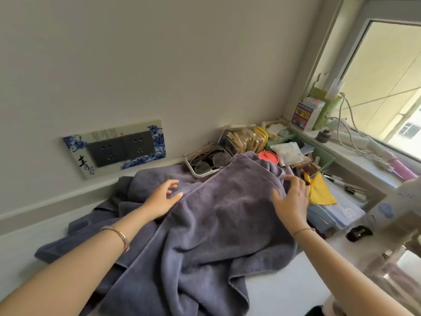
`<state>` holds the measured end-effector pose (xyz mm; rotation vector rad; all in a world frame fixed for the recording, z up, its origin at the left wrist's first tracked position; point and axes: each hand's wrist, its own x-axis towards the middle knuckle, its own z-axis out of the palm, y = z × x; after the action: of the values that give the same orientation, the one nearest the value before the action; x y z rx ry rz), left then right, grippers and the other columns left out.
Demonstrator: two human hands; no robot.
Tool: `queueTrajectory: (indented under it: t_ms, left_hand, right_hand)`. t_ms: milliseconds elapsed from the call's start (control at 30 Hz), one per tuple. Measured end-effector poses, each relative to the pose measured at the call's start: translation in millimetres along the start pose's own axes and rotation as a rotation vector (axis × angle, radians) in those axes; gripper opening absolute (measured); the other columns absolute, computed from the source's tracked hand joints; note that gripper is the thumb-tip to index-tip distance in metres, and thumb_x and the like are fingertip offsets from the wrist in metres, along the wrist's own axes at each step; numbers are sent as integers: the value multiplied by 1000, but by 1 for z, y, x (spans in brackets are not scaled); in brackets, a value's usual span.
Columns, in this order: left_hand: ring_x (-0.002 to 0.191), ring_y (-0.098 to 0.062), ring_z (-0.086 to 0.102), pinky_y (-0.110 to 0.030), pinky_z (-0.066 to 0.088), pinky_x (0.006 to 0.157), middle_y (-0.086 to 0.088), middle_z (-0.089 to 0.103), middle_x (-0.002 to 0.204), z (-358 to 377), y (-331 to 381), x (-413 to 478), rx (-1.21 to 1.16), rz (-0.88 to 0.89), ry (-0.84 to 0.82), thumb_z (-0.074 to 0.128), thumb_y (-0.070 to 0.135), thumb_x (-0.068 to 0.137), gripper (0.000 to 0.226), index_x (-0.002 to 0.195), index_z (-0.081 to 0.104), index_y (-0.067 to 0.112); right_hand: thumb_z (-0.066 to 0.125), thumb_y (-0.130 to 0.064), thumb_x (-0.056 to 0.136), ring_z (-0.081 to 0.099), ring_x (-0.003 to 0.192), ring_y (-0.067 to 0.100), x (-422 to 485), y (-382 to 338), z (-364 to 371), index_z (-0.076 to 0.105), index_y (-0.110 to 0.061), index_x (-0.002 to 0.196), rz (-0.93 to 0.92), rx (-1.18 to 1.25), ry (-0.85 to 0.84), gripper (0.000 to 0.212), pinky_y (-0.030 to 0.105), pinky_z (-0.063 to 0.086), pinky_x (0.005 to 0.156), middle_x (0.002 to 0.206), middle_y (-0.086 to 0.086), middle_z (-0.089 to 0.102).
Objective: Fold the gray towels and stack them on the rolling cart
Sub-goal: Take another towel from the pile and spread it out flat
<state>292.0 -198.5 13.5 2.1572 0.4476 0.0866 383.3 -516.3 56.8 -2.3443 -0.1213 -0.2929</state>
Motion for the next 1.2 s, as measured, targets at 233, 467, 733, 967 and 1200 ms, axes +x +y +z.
queueTrajectory:
  t_ms: [233,467,733,967,1200]
  left_hand:
    - [122,-26,46,-37,34,105,-6,50,126,-59,-123,-82,295,-134,136,48,24,97,29,123,54,11]
    - [138,-18,32,-35,24,114,0,38,149,-74,-166,-154,442,-313,-101,28,46,99,48,139,39,22]
    - [136,-26,36,-36,33,109,-8,29,153,-113,-153,-237,641,-449,-332,49,87,61,118,149,21,13]
    - [94,-21,54,-32,40,80,-4,57,107,-148,-157,-277,651,-357,-456,54,43,91,34,113,37,22]
    - [121,-22,54,-39,44,102,-9,52,138,-212,-129,-286,-332,-485,-882,50,29,97,45,140,38,21]
  right_hand:
    - [66,-25,85,54,109,12,-95,-93,100,59,-16,113,-448,240,-661,30,30,41,100,115,0,57]
    - [64,-49,83,54,112,13,-215,-140,179,58,-25,121,-582,77,-1154,45,37,37,104,120,-5,62]
    - [68,-68,65,42,112,15,-255,-129,165,46,-31,120,-858,-309,-1089,70,31,18,107,119,-9,53]
    - [69,-57,73,57,88,14,-244,-139,133,65,-26,90,-655,-312,-1166,35,27,40,94,88,-7,67]
    - [72,-47,76,57,79,5,-205,-187,89,66,-11,83,-310,-52,-1494,37,24,45,79,80,-5,62]
